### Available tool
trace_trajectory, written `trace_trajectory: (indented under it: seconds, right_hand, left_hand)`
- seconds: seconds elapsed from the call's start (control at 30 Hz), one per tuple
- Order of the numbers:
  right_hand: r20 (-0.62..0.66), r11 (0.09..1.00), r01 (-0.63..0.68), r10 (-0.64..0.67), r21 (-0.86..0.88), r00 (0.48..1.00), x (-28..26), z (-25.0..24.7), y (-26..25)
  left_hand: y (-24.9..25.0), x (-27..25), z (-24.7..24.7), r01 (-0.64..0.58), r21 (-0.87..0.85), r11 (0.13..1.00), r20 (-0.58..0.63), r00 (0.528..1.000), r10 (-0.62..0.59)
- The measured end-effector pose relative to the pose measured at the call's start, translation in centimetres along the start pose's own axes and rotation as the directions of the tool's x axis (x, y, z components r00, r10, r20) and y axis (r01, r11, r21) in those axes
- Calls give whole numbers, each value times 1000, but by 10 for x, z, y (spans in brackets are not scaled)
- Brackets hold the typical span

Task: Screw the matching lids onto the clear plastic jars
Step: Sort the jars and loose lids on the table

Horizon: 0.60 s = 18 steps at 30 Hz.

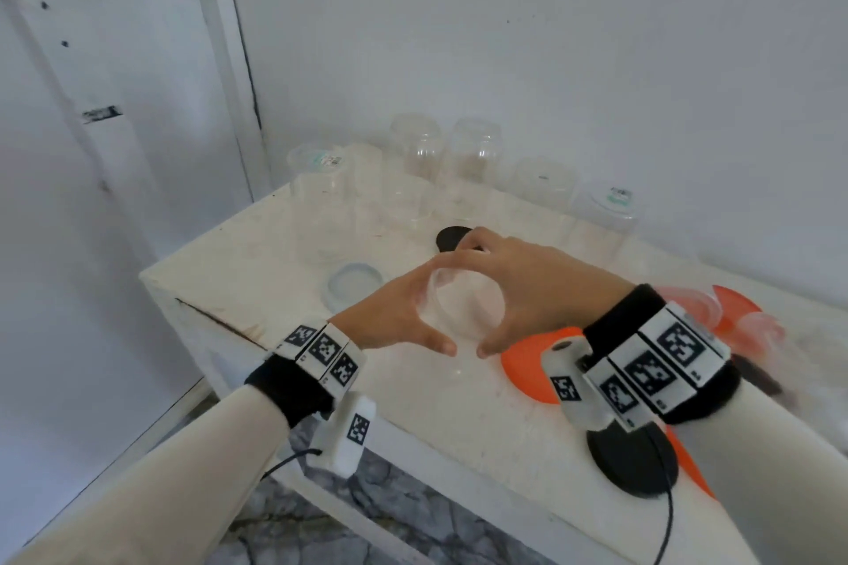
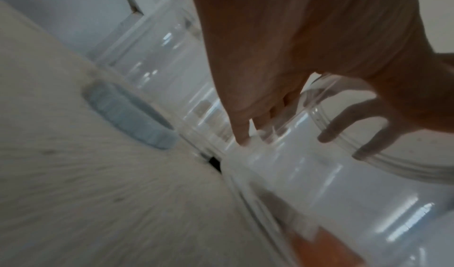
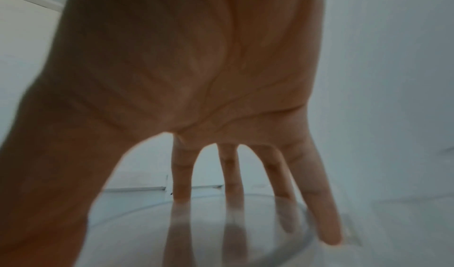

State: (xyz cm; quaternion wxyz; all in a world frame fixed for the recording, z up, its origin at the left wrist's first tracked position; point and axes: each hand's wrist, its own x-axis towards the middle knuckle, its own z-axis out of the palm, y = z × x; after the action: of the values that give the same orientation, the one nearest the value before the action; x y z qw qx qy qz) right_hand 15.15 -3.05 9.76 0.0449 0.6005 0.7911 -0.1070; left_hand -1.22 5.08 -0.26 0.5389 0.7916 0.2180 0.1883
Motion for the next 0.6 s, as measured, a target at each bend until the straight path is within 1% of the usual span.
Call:
trace_trajectory:
  seconds: [0.07, 0.13, 0.17, 0.23, 0.33, 0.43, 0.5, 0.6]
  right_hand:
    - [-80, 999, -36, 38, 24, 996, -16, 1, 7]
    - [-174, 995, -85, 94, 56, 980, -34, 0, 14]
    - [-223, 990, -116, 131, 80, 966, -44, -1, 18]
    - [-320, 972, -183, 221, 146, 921, -65, -3, 26]
    - [-466, 939, -242, 332, 244, 820, -97, -3, 37]
    - [-586, 901, -261, 425, 346, 690, -124, -4, 53]
    - [-634, 877, -285, 478, 388, 608, -138, -7, 65]
    - [-682, 853, -341, 522, 395, 512, -153, -13, 89]
  left_hand:
    - [13, 8, 4, -73, 8, 997, 5, 997, 73]
    - [26, 19, 8, -161, 20, 987, 10, 987, 161]
    - [31, 25, 10, -203, 24, 979, -2, 979, 203]
    - [42, 38, 16, -256, 14, 967, -44, 966, 256]
    - [58, 57, 25, -318, 18, 948, -96, 943, 318]
    - [69, 78, 35, -373, 21, 928, -208, 906, 369]
    - [75, 95, 42, -402, 108, 909, -271, 868, 416]
    - [80, 124, 50, -431, 295, 853, -269, 819, 507]
